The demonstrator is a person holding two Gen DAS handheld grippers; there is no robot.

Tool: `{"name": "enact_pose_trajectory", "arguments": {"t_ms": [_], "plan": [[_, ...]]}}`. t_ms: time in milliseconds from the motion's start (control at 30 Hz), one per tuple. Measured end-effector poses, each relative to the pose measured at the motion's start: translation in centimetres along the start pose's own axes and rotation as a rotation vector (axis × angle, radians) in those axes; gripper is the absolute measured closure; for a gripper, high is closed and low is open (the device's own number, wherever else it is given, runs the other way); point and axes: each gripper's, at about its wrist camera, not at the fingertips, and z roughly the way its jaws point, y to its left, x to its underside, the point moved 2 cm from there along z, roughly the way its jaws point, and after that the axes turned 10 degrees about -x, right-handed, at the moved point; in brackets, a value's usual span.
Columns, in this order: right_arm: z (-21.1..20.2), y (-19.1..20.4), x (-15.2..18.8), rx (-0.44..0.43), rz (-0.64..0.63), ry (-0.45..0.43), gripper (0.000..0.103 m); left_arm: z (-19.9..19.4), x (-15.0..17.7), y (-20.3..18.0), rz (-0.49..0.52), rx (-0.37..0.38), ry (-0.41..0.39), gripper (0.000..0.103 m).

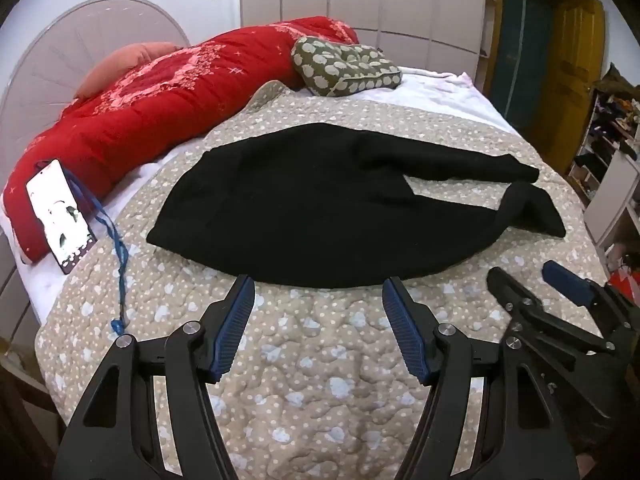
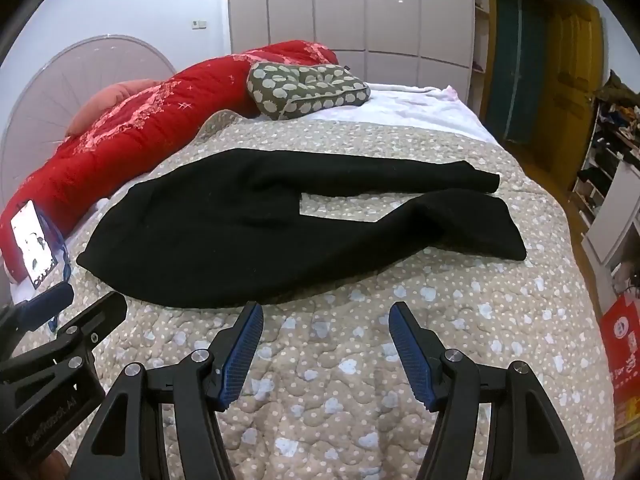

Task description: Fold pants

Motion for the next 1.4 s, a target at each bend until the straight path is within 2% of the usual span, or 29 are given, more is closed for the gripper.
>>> {"name": "enact_pose_trajectory", "arguments": {"t_ms": [233,567,933,1100,1400], "plan": [[0.3,-0.1,0.1,-0.003,0.002,0.009,0.039,0.3,0.0,-0.3,0.002,0.018,0.009,0.036],[1.2,0.1,0.3,-0.010,-0.004,0.023,0.039,1.8,0.2,0.0,-0.024,0.005,0.057,0.036],[2.4,0.0,0.9,-0.026,0.025,0.100,0.039,3.1,0.3,0.6,-0.042,-0.009,0.085,0.036],[2.9,0.3,0.7,-0.021,-0.002,0.079,0.040,3.5,0.2,0.7,-0.043,-0.012,0.094,0.036],[3.7,0.4,0.9,-0.006,-0.017,0.108,0.039,3.9,0.2,0.8,-0.050,-0.015,0.106,0.036]]}}
